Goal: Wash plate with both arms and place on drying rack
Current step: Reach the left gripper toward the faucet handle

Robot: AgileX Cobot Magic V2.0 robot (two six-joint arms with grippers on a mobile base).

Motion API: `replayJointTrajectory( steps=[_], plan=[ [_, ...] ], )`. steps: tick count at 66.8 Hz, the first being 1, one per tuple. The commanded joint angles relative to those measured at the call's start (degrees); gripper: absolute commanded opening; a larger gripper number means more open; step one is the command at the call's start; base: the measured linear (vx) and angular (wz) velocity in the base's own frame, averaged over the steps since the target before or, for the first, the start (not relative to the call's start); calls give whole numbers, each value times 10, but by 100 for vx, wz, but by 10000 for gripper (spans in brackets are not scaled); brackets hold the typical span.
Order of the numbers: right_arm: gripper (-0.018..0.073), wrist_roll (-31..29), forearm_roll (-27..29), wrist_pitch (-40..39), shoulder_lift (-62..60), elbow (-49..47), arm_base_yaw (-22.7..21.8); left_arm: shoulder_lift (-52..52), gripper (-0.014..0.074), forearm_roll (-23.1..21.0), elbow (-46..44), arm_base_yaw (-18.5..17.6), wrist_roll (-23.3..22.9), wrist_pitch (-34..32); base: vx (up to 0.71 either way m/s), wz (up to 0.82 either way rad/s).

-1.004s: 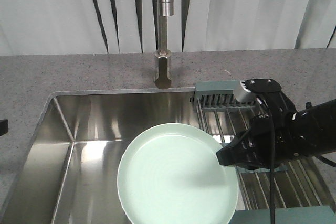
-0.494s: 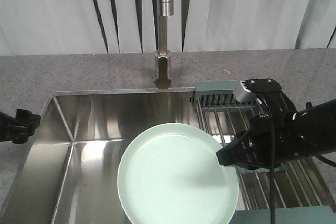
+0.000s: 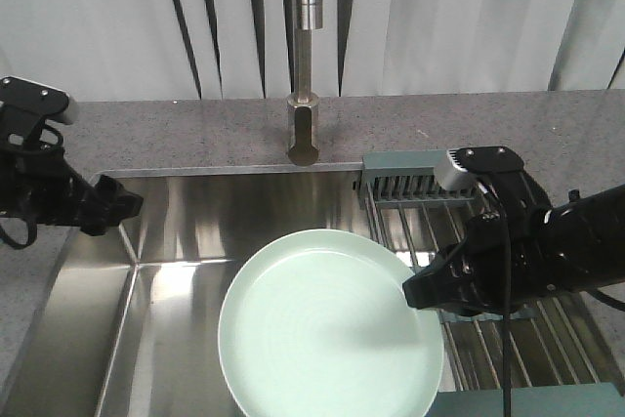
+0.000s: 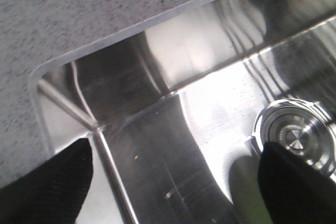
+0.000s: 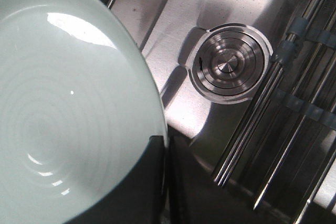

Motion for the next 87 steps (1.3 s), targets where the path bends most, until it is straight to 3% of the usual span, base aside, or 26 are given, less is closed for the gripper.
replayJointTrajectory(
  steps=[1,23,46,58,87],
  plan=[
    [-1,-7,24,-10,-16,-15,0,12,589,-75,-49,-5,74,6,0,0],
    [-1,-7,24,-10,-16,-15,0,106,589,-185,-142,-5,258,84,0,0],
    [-1,-7,24,-10,-16,-15,0,198,589,-272,-230,-13,408,164,0,0],
    [-1,-7,24,-10,-16,-15,0,239,589,-303,-281,-26,439,220,0,0],
    [-1,-7,24,-10,-16,-15,0,308,589,-314,-398,-63,452,239,0,0]
  ],
)
